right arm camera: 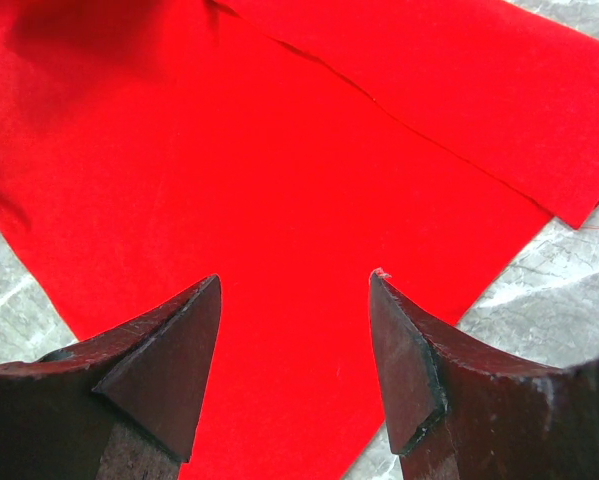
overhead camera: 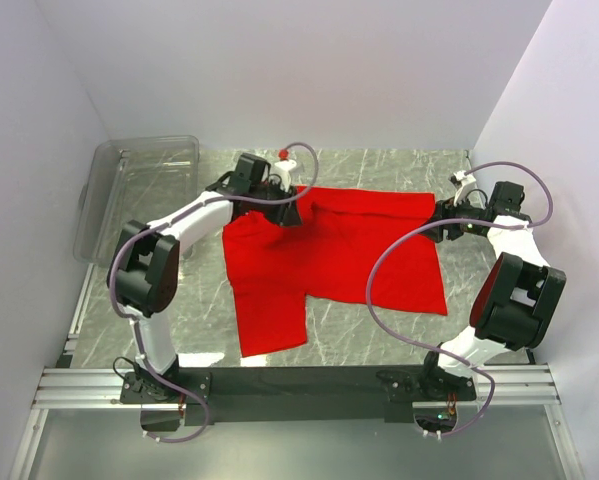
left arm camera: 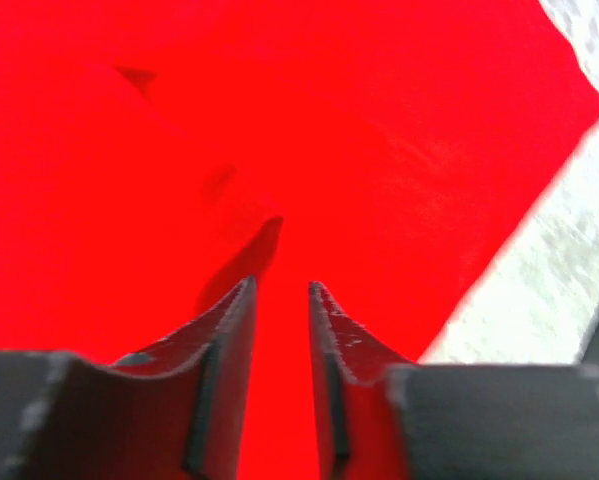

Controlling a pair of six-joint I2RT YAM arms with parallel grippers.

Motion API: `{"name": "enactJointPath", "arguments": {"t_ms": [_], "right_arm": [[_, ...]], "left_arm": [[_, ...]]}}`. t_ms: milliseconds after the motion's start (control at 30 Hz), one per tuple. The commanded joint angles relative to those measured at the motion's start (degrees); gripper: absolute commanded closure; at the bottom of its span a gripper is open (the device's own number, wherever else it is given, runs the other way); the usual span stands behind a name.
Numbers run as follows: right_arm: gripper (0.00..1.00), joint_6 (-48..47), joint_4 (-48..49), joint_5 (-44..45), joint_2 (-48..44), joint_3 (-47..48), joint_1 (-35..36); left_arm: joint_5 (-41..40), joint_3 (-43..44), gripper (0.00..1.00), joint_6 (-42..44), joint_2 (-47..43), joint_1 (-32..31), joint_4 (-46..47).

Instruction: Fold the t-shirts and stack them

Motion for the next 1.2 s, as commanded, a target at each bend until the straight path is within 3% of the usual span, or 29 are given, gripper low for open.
{"name": "enactJointPath", "arguments": {"t_ms": [0, 100, 133, 233, 267, 400, 533, 733, 933, 1167], "right_arm": [[0.33, -0.8, -0.3, -1.2, -2.3, 0.2, -0.5], [0.33, -0.7, -0.4, -1.3, -2.0, 0.4, -0.5], [0.33, -0.7, -0.3, -1.3, -1.9, 0.6, -0.5], [0.33, 0.0, 0.3, -1.5, -1.7, 0.7, -0.5], [0.33, 0.2, 0.3, -1.6, -1.6, 0.8, -0.4], [0.32, 0.0, -0.6, -1.8, -1.6, 1.1, -0.3], [0.32, -1.0, -0.6, -1.2, -2.9, -0.4, -0.3], [0.32, -0.1, 0.5, -1.3, -3.9, -2.5, -0.2], [0.33, -0.7, -0.2, -0.9, -4.0, -2.3, -0.2], [0.33, 0.8, 0.9, -1.3, -3.8, -2.4, -0.2]], "left_arm": [[0.1, -1.5, 0.65, 1.4, -5.0, -1.5, -6.9], [1.8, -1.5, 0.59, 4.5, -9.7, -1.5, -10.8], [1.6, -1.4, 0.50, 5.6, -10.8, -1.5, -12.1], [-7.5, -4.2, 0.31, 3.6, -15.5, -1.2, -8.9], [-10.1, -5.3, 0.29, 2.8, -16.0, -0.7, -5.3], [-16.7, -3.9, 0.29, -4.2, -10.5, 2.3, -6.3], [-16.8, -3.6, 0.35, -12.7, -6.6, 3.6, -9.0], [-15.5, -9.7, 0.39, -23.9, -5.3, 3.8, -2.6], [-20.5, -11.1, 0.39, -29.2, -4.1, 3.8, -1.1], [-19.5, -10.4, 0.46, -30.4, 0.0, 3.9, -0.6]]}}
